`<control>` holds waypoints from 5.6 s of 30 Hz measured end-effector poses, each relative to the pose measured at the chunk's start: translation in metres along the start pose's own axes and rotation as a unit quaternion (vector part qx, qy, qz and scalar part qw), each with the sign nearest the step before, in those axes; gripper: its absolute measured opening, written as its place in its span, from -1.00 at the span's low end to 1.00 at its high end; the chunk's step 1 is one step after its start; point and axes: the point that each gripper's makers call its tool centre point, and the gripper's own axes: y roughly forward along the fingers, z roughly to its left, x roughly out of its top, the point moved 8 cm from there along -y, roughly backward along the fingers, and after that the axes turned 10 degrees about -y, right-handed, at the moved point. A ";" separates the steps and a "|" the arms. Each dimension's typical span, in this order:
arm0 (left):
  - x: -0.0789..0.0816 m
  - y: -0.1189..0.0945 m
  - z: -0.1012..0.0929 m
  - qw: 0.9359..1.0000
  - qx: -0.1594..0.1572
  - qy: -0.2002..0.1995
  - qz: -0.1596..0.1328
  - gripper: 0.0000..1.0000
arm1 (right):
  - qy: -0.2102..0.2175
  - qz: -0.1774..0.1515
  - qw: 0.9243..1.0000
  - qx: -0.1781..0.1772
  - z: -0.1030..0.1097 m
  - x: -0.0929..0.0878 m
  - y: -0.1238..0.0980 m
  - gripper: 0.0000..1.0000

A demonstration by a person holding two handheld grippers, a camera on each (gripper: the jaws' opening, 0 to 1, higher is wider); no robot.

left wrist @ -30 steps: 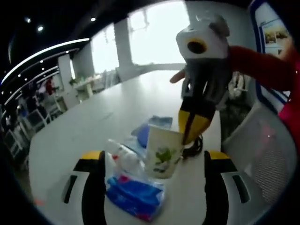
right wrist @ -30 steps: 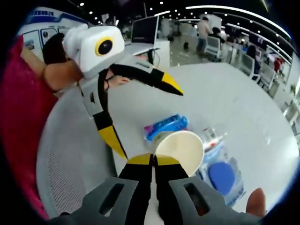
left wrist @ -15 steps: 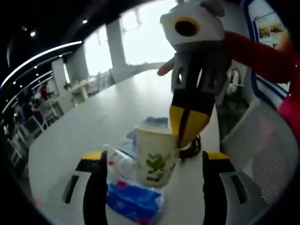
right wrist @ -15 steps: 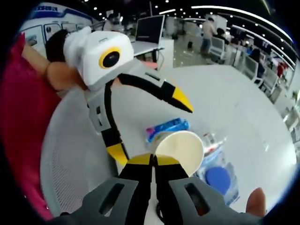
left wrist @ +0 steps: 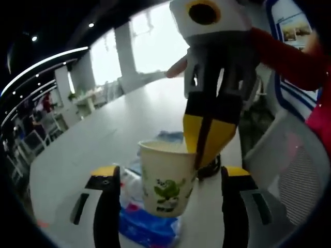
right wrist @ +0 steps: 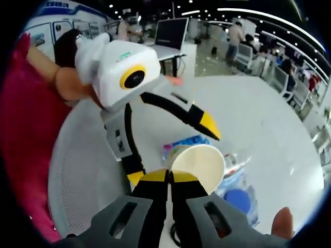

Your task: Arrange the tabletop items into an orderly group along one side of the table until the central work area is clear of visible clutter.

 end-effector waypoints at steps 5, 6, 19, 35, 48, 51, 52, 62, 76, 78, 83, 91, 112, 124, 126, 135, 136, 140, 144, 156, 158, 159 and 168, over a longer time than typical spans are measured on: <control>0.000 0.002 0.000 1.000 -0.002 0.008 0.003 0.48 | -0.005 0.004 1.000 0.002 0.000 0.002 -0.001 -0.95; 0.000 0.002 0.000 1.000 -0.002 0.011 0.003 0.47 | -0.006 0.004 1.000 0.002 0.000 0.003 -0.001 -0.95; 0.008 0.006 -0.001 1.000 -0.006 0.022 -0.009 0.26 | -0.017 0.008 1.000 0.002 0.000 0.009 -0.004 -0.95; 0.010 0.004 0.000 1.000 -0.005 0.024 -0.013 0.01 | -0.026 0.015 1.000 0.004 0.001 0.014 -0.005 -0.95; 0.009 0.003 -0.001 1.000 -0.003 0.019 -0.012 -0.10 | -0.027 0.020 0.999 0.006 0.003 0.015 -0.006 -0.95; 0.009 0.003 -0.001 1.000 -0.003 0.020 -0.013 -0.11 | -0.026 0.021 0.999 0.006 0.003 0.015 -0.006 -0.95; 0.009 0.003 -0.001 1.000 -0.003 0.020 -0.014 -0.11 | -0.026 0.021 0.999 0.005 0.003 0.015 -0.006 -0.95; 0.010 0.003 0.001 1.000 -0.003 0.019 -0.017 -0.12 | -0.020 0.016 1.000 0.000 0.001 0.015 -0.010 -0.93; 0.008 0.003 0.005 1.000 0.001 0.014 -0.018 -0.12 | -0.011 0.003 1.000 -0.014 -0.003 0.014 -0.015 -0.75; 0.008 0.003 0.005 1.000 0.002 0.013 -0.019 -0.12 | -0.010 0.001 1.000 -0.018 -0.003 0.014 -0.016 -0.72; 0.008 0.003 0.006 1.000 0.003 0.012 -0.018 -0.12 | -0.001 -0.011 0.999 -0.032 -0.005 0.013 -0.020 -0.52; 0.008 0.002 0.007 1.000 0.004 0.008 -0.021 -0.13 | 0.012 -0.023 0.999 -0.048 -0.006 0.009 -0.023 -0.26; 0.007 0.000 0.009 1.000 0.006 -0.002 -0.025 -0.13 | 0.071 -0.085 0.988 -0.112 -0.011 -0.006 -0.027 0.70; 0.004 -0.008 0.017 0.999 0.016 -0.028 -0.042 -0.13 | 0.113 -0.123 0.976 -0.140 -0.002 -0.029 -0.026 0.81; 0.003 -0.008 0.018 0.998 0.017 -0.033 -0.044 -0.13 | 0.118 -0.128 0.975 -0.142 -0.001 -0.031 -0.025 0.80; 0.002 -0.014 0.027 0.996 0.030 -0.055 -0.065 -0.13 | 0.149 -0.156 0.962 -0.166 0.003 -0.044 -0.029 0.80; 0.002 -0.015 0.029 0.995 0.032 -0.059 -0.070 -0.13 | 0.152 -0.157 0.962 -0.166 0.004 -0.045 -0.029 0.80; 0.001 -0.017 0.034 0.994 0.039 -0.066 -0.075 -0.13 | 0.160 -0.160 0.959 -0.170 0.007 -0.050 -0.028 0.79; 0.002 -0.021 0.042 0.992 0.054 -0.073 -0.088 -0.14 | 0.168 -0.160 0.957 -0.174 0.009 -0.055 -0.025 0.78; 0.002 -0.032 0.069 0.982 0.101 -0.096 -0.126 -0.14 | 0.182 -0.166 0.953 -0.177 0.010 -0.060 -0.022 0.74; 0.002 -0.033 0.072 0.981 0.107 -0.099 -0.132 -0.14 | 0.186 -0.167 0.952 -0.176 0.010 -0.061 -0.021 0.74; 0.002 -0.033 0.074 0.980 0.112 -0.098 -0.133 -0.14 | 0.187 -0.167 0.952 -0.176 0.011 -0.062 -0.020 0.73; 0.000 -0.034 0.093 0.967 0.156 -0.117 -0.166 -0.14 | 0.192 -0.168 0.951 -0.176 0.009 -0.066 -0.019 0.71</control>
